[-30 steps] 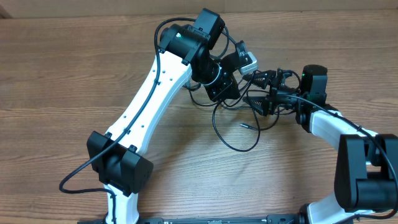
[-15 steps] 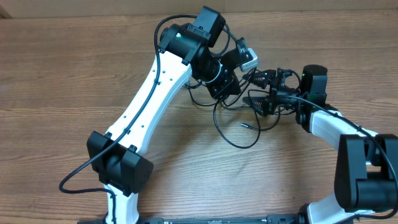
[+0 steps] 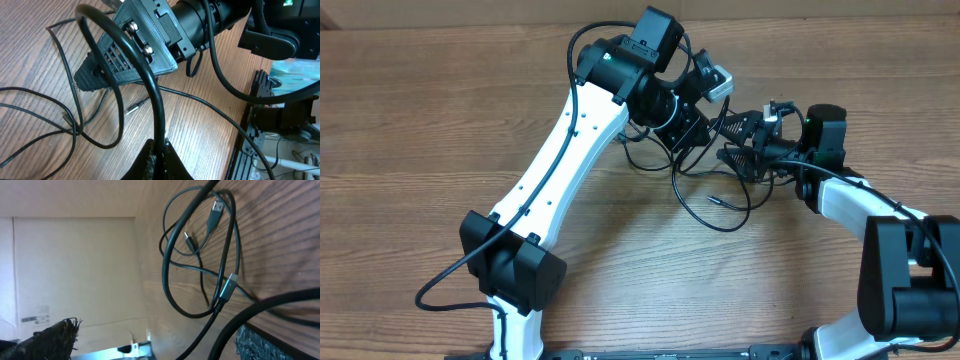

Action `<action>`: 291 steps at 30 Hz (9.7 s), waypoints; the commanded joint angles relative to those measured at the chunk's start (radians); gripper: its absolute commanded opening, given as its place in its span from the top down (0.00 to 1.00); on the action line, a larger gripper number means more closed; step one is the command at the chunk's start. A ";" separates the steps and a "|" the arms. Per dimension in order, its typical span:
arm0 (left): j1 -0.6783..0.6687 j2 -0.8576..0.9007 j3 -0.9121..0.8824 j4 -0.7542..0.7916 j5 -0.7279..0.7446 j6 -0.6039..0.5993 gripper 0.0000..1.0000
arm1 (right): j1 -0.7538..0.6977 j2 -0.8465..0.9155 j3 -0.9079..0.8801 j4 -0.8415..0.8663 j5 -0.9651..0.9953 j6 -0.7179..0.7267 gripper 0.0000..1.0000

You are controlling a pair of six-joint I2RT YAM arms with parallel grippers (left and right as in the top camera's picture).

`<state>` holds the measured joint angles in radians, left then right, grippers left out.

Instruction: Untangle cables

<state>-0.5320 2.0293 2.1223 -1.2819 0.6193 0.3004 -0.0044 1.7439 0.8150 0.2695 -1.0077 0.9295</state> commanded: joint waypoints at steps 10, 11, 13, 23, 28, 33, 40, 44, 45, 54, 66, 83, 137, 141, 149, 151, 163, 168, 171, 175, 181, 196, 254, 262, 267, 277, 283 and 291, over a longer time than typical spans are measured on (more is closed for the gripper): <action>0.010 0.003 0.018 0.000 -0.152 -0.122 0.96 | 0.001 0.002 0.001 0.009 0.057 -0.100 0.00; 0.010 0.003 0.018 0.000 -0.159 -0.129 0.96 | 0.001 0.002 0.001 0.009 0.057 -0.100 0.00; 0.010 0.003 0.018 0.002 -0.158 -0.130 0.96 | 0.001 0.002 0.001 0.010 0.056 -0.093 0.00; 0.010 0.004 0.018 0.055 -0.189 -0.253 0.96 | 0.002 0.002 0.001 0.011 0.045 -0.093 0.00; 0.010 0.011 0.018 0.109 -0.206 -0.345 0.96 | 0.003 0.002 0.001 0.013 0.017 -0.093 0.00; 0.010 0.013 0.005 0.143 -0.206 -0.410 0.96 | 0.003 0.002 0.001 0.030 0.012 -0.093 0.00; -0.003 0.013 0.005 0.126 -0.025 -0.317 0.96 | 0.003 0.002 0.002 0.069 0.055 -0.062 0.00; -0.013 0.013 0.005 0.088 0.003 -0.218 0.96 | 0.003 0.002 0.002 0.113 0.065 -0.043 0.00; -0.015 0.013 0.005 0.077 0.003 -0.205 0.96 | 0.003 0.002 0.002 0.130 0.065 -0.044 0.00; -0.014 0.013 0.005 0.019 0.141 -0.108 0.96 | 0.003 0.002 0.002 0.223 0.176 -0.232 0.00; -0.010 0.013 0.005 0.011 0.214 -0.075 0.96 | 0.003 0.002 0.002 0.268 0.176 -0.280 0.56; -0.004 0.013 0.005 0.011 -0.025 -0.125 0.18 | -0.064 -0.041 0.002 0.255 0.154 -0.277 0.96; -0.004 0.013 0.005 0.023 -0.107 -0.124 0.00 | -0.737 -0.135 0.370 -0.252 1.247 -0.892 0.96; -0.004 0.013 0.005 0.023 -0.107 -0.124 0.01 | -0.767 -0.026 0.370 -0.151 1.240 -0.909 0.96; -0.004 0.013 0.005 0.039 -0.107 -0.124 0.00 | -0.792 0.154 0.370 -0.095 1.231 -0.908 0.96; -0.004 0.013 0.005 0.041 -0.107 -0.124 0.00 | -0.793 0.182 0.370 -0.099 1.231 -0.908 0.89; -0.004 0.013 0.005 0.041 -0.107 -0.124 0.00 | -0.793 0.136 0.370 -0.169 1.306 -0.909 0.28; -0.004 0.013 0.005 0.042 -0.106 -0.125 0.01 | -0.792 0.071 0.370 -0.261 1.301 -0.908 0.13; -0.004 0.013 0.005 0.048 -0.106 -0.124 0.00 | -0.787 0.036 0.370 -0.404 1.269 -0.906 0.04; -0.004 0.013 0.005 0.079 -0.106 -0.125 0.00 | -0.787 0.021 0.370 -0.596 1.215 -0.867 0.00; -0.004 0.013 0.005 0.087 -0.108 -0.122 0.01 | -0.787 -0.047 0.371 -0.772 1.155 -0.769 0.00; 0.035 -0.007 0.142 0.058 -0.256 -0.182 0.00 | -0.785 -0.534 0.372 -0.804 0.991 -0.769 0.00; 0.042 -0.040 -0.734 0.964 -0.696 -1.125 0.95 | -0.365 -0.488 0.370 -1.202 0.567 -0.769 0.00; 0.042 -0.087 -0.488 0.763 -0.652 -0.967 0.96 | -0.362 -0.488 0.370 -1.238 0.557 -0.769 0.00; 0.041 -0.133 -0.307 0.515 -0.652 -0.958 0.96 | -0.362 -0.487 0.370 -1.237 0.557 -0.769 0.00; 0.042 -0.119 -0.280 0.364 -0.697 -0.958 0.01 | -0.362 -0.473 0.369 -1.246 0.557 -0.769 0.00; 0.045 -0.029 -0.282 0.378 -0.727 -0.958 0.29 | -0.362 -0.457 0.363 -1.249 0.557 -0.769 0.00; 0.064 0.155 -0.282 0.404 -0.731 -1.091 0.35 | -0.362 -0.419 0.362 -1.255 0.557 -0.769 0.00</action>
<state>-0.4797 2.1300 1.8420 -0.8833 -0.0906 -0.7208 -0.3714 1.3090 1.1690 -0.9874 -0.4419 0.1570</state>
